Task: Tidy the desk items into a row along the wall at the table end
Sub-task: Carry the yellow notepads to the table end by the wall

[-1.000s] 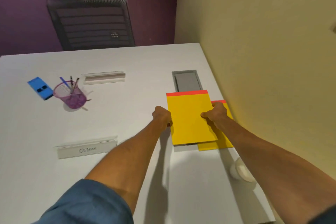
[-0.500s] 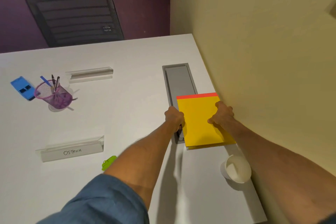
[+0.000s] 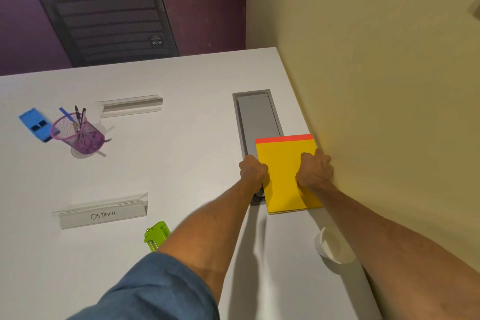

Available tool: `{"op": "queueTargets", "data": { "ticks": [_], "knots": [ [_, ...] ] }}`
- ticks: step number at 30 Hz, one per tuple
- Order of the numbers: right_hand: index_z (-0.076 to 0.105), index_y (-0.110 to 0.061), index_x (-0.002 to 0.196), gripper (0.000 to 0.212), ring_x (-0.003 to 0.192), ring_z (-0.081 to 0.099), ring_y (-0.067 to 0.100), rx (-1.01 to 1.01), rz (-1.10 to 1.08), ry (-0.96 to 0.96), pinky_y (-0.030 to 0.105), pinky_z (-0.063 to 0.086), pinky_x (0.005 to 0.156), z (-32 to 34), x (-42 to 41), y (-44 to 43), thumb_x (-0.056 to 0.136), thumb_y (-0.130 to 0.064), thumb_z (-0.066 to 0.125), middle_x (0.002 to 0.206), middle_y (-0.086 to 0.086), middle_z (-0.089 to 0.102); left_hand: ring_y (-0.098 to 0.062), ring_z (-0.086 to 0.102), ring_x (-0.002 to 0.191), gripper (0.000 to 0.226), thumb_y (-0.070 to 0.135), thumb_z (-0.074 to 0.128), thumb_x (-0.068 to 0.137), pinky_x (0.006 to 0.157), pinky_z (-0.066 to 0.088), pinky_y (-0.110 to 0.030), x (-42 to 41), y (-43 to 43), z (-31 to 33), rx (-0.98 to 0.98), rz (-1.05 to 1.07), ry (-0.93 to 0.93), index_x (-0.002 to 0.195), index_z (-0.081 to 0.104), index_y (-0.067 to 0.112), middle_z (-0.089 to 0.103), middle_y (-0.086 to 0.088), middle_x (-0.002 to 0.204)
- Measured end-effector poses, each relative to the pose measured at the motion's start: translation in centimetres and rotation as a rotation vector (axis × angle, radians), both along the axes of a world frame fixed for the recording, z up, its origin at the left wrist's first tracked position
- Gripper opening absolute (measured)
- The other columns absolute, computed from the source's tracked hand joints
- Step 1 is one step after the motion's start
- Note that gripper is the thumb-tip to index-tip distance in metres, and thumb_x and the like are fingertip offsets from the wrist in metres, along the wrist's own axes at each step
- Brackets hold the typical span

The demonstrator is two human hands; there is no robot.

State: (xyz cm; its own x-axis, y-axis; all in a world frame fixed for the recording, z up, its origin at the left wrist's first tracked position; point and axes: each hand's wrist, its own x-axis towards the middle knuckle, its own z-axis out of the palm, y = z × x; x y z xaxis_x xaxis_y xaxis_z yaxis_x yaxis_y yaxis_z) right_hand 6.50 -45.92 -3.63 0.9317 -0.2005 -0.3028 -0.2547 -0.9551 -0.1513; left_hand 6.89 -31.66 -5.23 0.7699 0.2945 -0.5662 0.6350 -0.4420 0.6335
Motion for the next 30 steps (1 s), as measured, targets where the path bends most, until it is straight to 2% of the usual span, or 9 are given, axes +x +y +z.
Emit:
{"op": "queueTargets", "data": {
  "ticks": [4, 7, 9, 13, 15, 17, 19, 23, 30],
  "knots": [
    [0.054, -0.004, 0.118, 0.028, 0.122, 0.044, 0.037, 0.090, -0.004, 0.045, 0.046, 0.047, 0.094, -0.4, 0.1, -0.7, 0.091, -0.007, 0.057, 0.130, 0.018, 0.044, -0.011, 0.042, 0.060, 0.017, 0.012, 0.054, 0.096, 0.054, 0.041, -0.021, -0.3, -0.2, 0.1, -0.003, 0.001, -0.006, 0.082, 0.044, 0.010, 0.041, -0.001, 0.073],
    [0.055, -0.003, 0.116, 0.027, 0.117, 0.048, 0.037, 0.110, 0.007, 0.047, 0.043, 0.047, 0.092, -0.4, 0.1, -1.3, 0.090, -0.009, 0.061, 0.125, 0.019, 0.049, -0.010, 0.041, 0.060, 0.033, 0.010, 0.054, 0.096, 0.055, 0.041, -0.022, -0.4, -0.3, 0.2, -0.007, 0.013, -0.013, 0.069, 0.035, 0.016, 0.041, -0.001, 0.072],
    [0.055, -0.003, 0.115, 0.027, 0.116, 0.050, 0.037, 0.091, 0.028, 0.045, 0.042, 0.047, 0.092, -0.4, 0.1, -1.3, 0.090, -0.010, 0.061, 0.125, 0.019, 0.050, -0.010, 0.042, 0.061, 0.033, 0.010, 0.054, 0.096, 0.059, 0.043, -0.024, -0.4, -0.2, 0.5, -0.013, 0.016, -0.013, 0.069, 0.035, 0.016, 0.041, -0.001, 0.072],
    [0.050, -0.006, 0.124, 0.040, 0.123, 0.044, 0.038, 0.073, 0.042, 0.017, 0.044, 0.048, 0.092, 0.4, -0.6, -0.3, 0.090, -0.023, 0.063, 0.130, 0.018, 0.046, -0.018, 0.051, 0.071, 0.015, 0.009, 0.051, 0.096, 0.056, 0.040, -0.024, -1.2, 0.7, 1.5, -0.017, -0.069, -0.039, 0.082, 0.048, 0.006, 0.044, -0.004, 0.072],
    [0.045, -0.009, 0.133, 0.051, 0.126, 0.043, 0.035, 0.026, 0.105, -0.023, 0.043, 0.047, 0.093, 1.0, -0.8, 1.3, 0.092, -0.034, 0.060, 0.135, 0.016, 0.045, -0.018, 0.052, 0.072, 0.014, 0.010, 0.049, 0.095, 0.062, 0.041, -0.029, -1.8, 2.2, 2.4, 0.035, -0.144, -0.091, 0.083, 0.050, 0.004, 0.049, -0.008, 0.079],
    [0.041, -0.009, 0.138, 0.054, 0.128, 0.043, 0.034, 0.016, 0.156, -0.074, 0.042, 0.046, 0.095, 1.8, -0.9, 3.5, 0.095, -0.038, 0.055, 0.139, 0.015, 0.044, -0.026, 0.058, 0.097, 0.021, 0.017, 0.046, 0.098, 0.080, 0.046, -0.036, -2.5, 4.3, 3.5, 0.149, -0.229, -0.136, 0.106, 0.056, 0.001, 0.058, -0.013, 0.108],
    [0.038, -0.009, 0.141, 0.056, 0.129, 0.043, 0.033, 0.018, 0.212, -0.117, 0.042, 0.046, 0.097, 2.7, -0.9, 6.1, 0.097, -0.042, 0.049, 0.143, 0.015, 0.043, -0.032, 0.050, 0.121, 0.036, 0.025, 0.042, 0.100, 0.097, 0.043, -0.041, -3.1, 7.0, 4.7, 0.310, -0.319, -0.171, 0.127, 0.051, 0.004, 0.052, -0.015, 0.131],
    [0.034, -0.010, 0.144, 0.060, 0.132, 0.041, 0.031, 0.064, 0.354, -0.161, 0.040, 0.042, 0.102, 4.7, -1.0, 12.0, 0.098, -0.047, 0.043, 0.145, 0.014, 0.042, -0.032, 0.047, 0.124, 0.044, 0.035, 0.040, 0.100, 0.102, 0.037, -0.043, -4.2, 13.2, 6.6, 0.586, -0.423, -0.242, 0.136, 0.042, 0.011, 0.049, -0.013, 0.134],
    [0.034, -0.008, 0.141, 0.061, 0.132, 0.039, 0.031, 0.133, 0.535, -0.193, 0.041, 0.035, 0.106, 7.4, -1.9, 23.5, 0.096, -0.048, 0.047, 0.143, 0.014, 0.042, -0.029, 0.034, 0.138, 0.057, 0.047, 0.041, 0.098, 0.116, 0.020, -0.045, -7.2, 25.1, 9.3, 0.749, -0.352, -0.255, 0.144, 0.033, 0.014, 0.037, -0.010, 0.149]
  ]
}}
